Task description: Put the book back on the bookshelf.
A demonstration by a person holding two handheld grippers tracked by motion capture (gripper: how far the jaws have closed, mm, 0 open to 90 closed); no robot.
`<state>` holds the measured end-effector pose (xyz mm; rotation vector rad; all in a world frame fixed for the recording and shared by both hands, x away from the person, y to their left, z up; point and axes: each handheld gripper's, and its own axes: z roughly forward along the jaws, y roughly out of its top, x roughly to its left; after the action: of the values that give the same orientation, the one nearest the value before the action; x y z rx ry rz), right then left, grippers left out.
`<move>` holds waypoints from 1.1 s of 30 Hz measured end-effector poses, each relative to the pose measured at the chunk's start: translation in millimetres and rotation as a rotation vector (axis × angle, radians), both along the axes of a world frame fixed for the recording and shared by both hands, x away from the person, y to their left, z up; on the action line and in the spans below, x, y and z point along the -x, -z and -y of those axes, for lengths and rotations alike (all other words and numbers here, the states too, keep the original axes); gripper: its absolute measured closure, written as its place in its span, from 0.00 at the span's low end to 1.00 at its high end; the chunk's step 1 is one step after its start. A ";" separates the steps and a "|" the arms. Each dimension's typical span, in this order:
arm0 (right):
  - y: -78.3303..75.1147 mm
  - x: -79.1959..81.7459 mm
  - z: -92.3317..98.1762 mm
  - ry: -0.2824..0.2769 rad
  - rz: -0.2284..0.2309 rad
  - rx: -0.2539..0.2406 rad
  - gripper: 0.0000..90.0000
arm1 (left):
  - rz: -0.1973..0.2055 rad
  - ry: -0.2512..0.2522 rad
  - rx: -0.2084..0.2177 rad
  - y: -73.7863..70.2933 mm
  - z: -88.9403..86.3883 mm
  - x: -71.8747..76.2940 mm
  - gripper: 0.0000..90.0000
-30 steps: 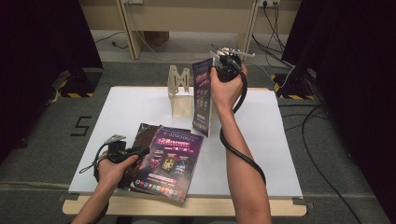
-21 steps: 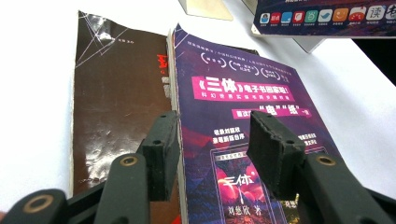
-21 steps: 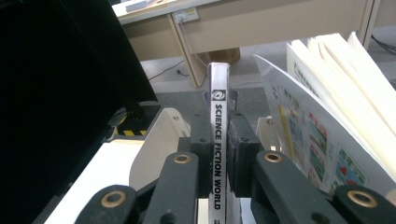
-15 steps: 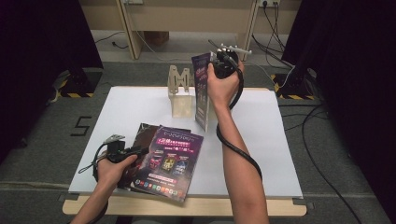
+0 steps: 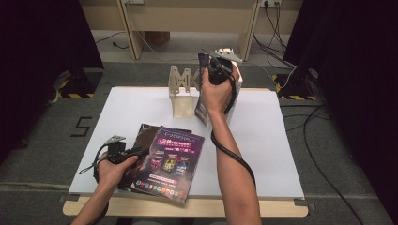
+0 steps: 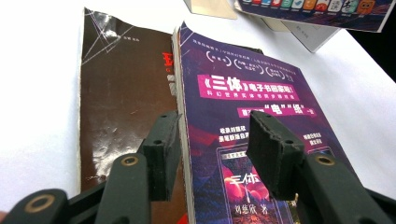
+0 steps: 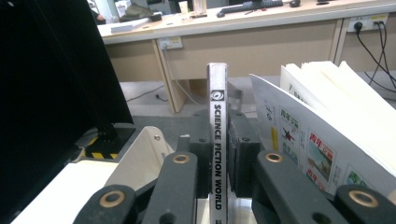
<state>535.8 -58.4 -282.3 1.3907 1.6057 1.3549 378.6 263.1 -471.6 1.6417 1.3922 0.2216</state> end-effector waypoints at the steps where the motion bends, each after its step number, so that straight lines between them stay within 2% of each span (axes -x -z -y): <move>1: 0.1 2.3 -0.2 0.006 -0.003 0.005 0.92 | 0.002 0.001 -0.004 0.0 0.4 0.1 0.58; 4: 2.5 9.7 0.8 -0.022 0.001 -0.003 0.91 | 0.002 0.000 -0.006 -0.1 0.7 0.3 0.58; 6: 4.3 14.5 2.5 -0.021 -0.001 -0.013 0.91 | 0.004 0.001 -0.001 0.0 0.8 0.6 0.58; 8: 5.6 20.5 3.4 -0.018 -0.004 0.004 0.90 | 0.003 0.000 0.000 0.0 0.8 0.7 0.58; 14: 9.9 32.7 11.2 -0.031 -0.030 -0.003 0.89 | 0.000 0.002 -0.009 0.1 1.8 0.8 0.58; 21: 16.7 51.0 13.6 -0.030 -0.028 0.035 0.88 | 0.003 0.004 -0.009 -0.8 2.0 1.1 0.58; 23: 17.6 52.5 14.8 -0.039 -0.041 0.021 0.87 | 0.002 0.004 -0.010 -1.0 2.3 1.4 0.58; 33: 16.3 52.1 20.3 -0.027 -0.066 0.026 0.85 | 0.002 0.005 -0.007 -1.4 2.4 1.3 0.58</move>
<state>483.7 -78.7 -298.6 1.4170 1.6845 1.3117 377.4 260.7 -470.2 1.6499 1.3865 0.2255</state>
